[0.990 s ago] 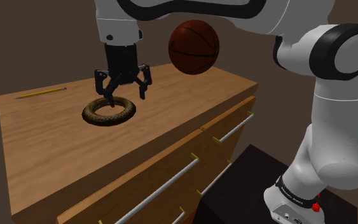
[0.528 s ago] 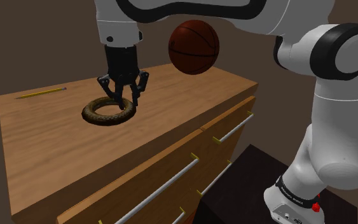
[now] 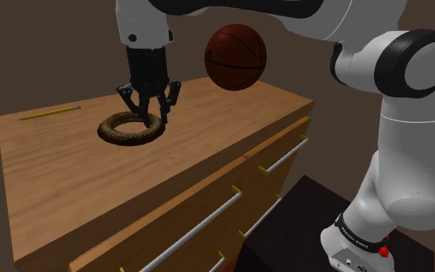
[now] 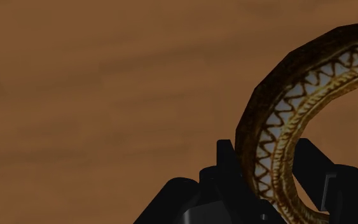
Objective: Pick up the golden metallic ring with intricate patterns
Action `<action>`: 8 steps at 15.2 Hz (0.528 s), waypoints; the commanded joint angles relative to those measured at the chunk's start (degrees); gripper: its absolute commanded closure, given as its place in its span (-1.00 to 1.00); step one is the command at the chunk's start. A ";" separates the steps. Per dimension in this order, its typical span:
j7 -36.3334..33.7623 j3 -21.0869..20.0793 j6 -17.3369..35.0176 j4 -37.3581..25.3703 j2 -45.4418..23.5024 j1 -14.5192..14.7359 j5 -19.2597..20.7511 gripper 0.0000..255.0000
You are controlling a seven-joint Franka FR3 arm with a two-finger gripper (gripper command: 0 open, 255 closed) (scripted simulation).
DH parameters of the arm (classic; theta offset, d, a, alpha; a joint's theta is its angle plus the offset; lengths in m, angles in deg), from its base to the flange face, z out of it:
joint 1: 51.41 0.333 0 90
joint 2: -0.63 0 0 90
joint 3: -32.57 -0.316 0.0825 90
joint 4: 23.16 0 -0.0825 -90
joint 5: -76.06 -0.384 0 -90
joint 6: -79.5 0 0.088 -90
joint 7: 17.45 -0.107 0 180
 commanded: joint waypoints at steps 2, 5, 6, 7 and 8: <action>-0.24 0.00 -3.07 -4.30 -1.27 0.83 0.55 1.00; -0.44 0.03 -6.29 -8.94 -2.72 1.80 1.19 1.00; -0.51 0.05 -7.44 -10.66 -3.30 2.19 1.44 1.00; -0.57 0.08 -8.64 -12.50 -3.95 2.62 1.73 1.00; -0.64 0.13 -9.90 -14.48 -4.67 3.11 2.05 1.00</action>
